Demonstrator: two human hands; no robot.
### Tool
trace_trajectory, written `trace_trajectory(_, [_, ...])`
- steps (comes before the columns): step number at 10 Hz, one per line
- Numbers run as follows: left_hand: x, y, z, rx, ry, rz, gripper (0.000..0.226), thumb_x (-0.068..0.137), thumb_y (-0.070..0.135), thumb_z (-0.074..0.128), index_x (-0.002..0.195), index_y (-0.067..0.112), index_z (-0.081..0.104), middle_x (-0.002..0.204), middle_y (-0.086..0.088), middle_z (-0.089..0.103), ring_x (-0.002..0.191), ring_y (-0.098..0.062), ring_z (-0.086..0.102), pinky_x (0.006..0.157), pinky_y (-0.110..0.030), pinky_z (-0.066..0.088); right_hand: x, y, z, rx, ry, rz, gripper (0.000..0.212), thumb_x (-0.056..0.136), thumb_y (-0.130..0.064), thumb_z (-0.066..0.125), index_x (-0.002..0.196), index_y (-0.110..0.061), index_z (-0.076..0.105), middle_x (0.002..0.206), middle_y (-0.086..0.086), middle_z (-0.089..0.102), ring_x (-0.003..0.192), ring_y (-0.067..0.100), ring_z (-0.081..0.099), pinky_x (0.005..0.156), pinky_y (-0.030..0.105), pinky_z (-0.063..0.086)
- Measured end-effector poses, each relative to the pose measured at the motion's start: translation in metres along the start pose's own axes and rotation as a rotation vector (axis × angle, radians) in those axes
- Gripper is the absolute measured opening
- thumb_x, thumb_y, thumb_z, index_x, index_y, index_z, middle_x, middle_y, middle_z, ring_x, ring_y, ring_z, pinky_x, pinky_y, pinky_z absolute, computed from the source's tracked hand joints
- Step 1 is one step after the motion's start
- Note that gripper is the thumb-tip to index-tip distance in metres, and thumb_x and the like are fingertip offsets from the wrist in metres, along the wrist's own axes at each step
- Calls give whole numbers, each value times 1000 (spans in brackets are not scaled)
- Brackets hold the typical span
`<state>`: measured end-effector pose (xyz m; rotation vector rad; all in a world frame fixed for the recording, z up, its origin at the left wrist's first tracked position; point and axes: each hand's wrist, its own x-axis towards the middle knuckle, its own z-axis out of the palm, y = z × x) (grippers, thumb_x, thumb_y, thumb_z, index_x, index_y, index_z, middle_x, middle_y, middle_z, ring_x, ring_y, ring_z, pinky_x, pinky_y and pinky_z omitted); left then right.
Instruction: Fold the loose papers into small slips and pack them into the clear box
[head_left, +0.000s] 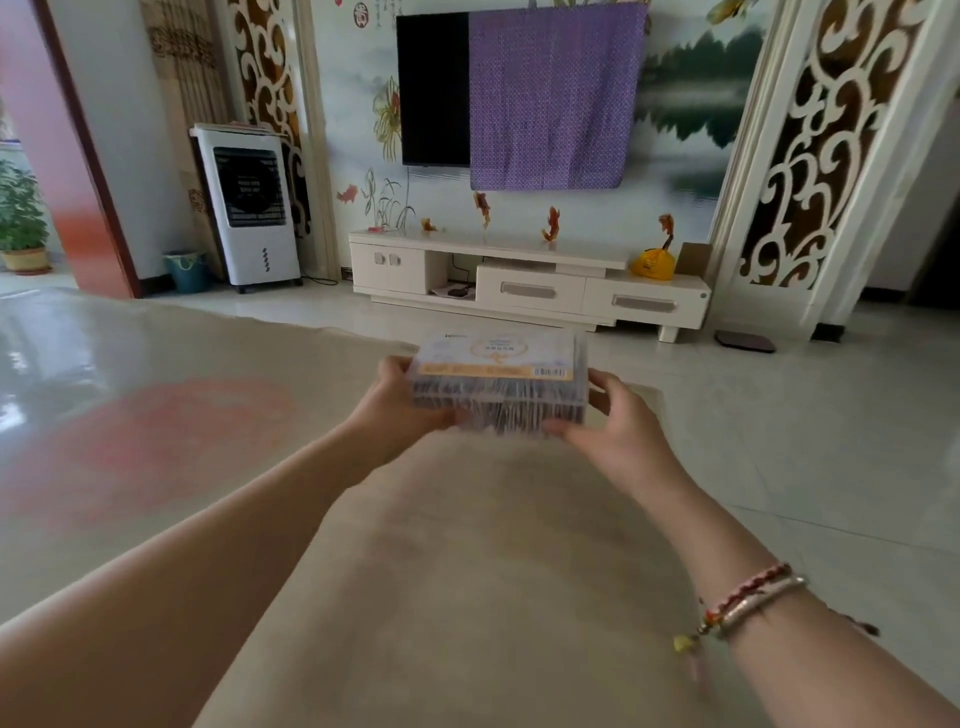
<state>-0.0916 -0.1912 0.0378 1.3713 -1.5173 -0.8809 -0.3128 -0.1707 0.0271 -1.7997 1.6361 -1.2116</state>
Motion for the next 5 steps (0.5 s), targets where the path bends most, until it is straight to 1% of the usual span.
trace_trajectory(1, [51, 4, 20, 48, -44, 35, 74, 76, 0, 76, 133, 4, 30, 112, -2, 55, 86, -2, 54, 58, -9, 49, 39, 17, 1, -7, 40, 34, 75, 79, -27, 78, 142, -15, 39, 142, 1, 50, 132, 16, 45, 104, 27, 34])
trace_trajectory(2, [91, -3, 39, 58, -101, 79, 77, 73, -1, 78, 132, 2, 30, 114, -5, 55, 86, -2, 54, 59, -8, 49, 64, 37, 1, -40, 39, 100, 73, 81, -29, 76, 141, -15, 37, 142, 0, 50, 130, 18, 47, 94, 25, 36])
trace_trajectory(3, [116, -15, 60, 88, -163, 100, 75, 72, -1, 80, 129, 3, 32, 111, -3, 56, 82, 3, 53, 60, -6, 48, 71, 60, 0, -76, 6, 157, 70, 83, -29, 74, 140, -13, 38, 139, 0, 52, 123, 16, 52, 86, 22, 36])
trace_trajectory(4, [130, -25, 75, 117, -194, 87, 76, 72, 3, 81, 130, 6, 33, 107, 4, 57, 93, -6, 58, 69, -11, 49, 74, 75, -2, -61, 5, 189, 68, 85, -31, 71, 141, -16, 36, 137, -3, 54, 122, 14, 52, 85, 19, 34])
trace_trajectory(5, [126, -25, 78, 126, -176, 65, 101, 74, 9, 81, 148, 6, 12, 135, -1, 50, 120, -17, 50, 90, -23, 44, 70, 71, -5, -70, -30, 206, 79, 85, -36, 70, 147, -19, 25, 142, -4, 48, 128, 15, 47, 87, 19, 33])
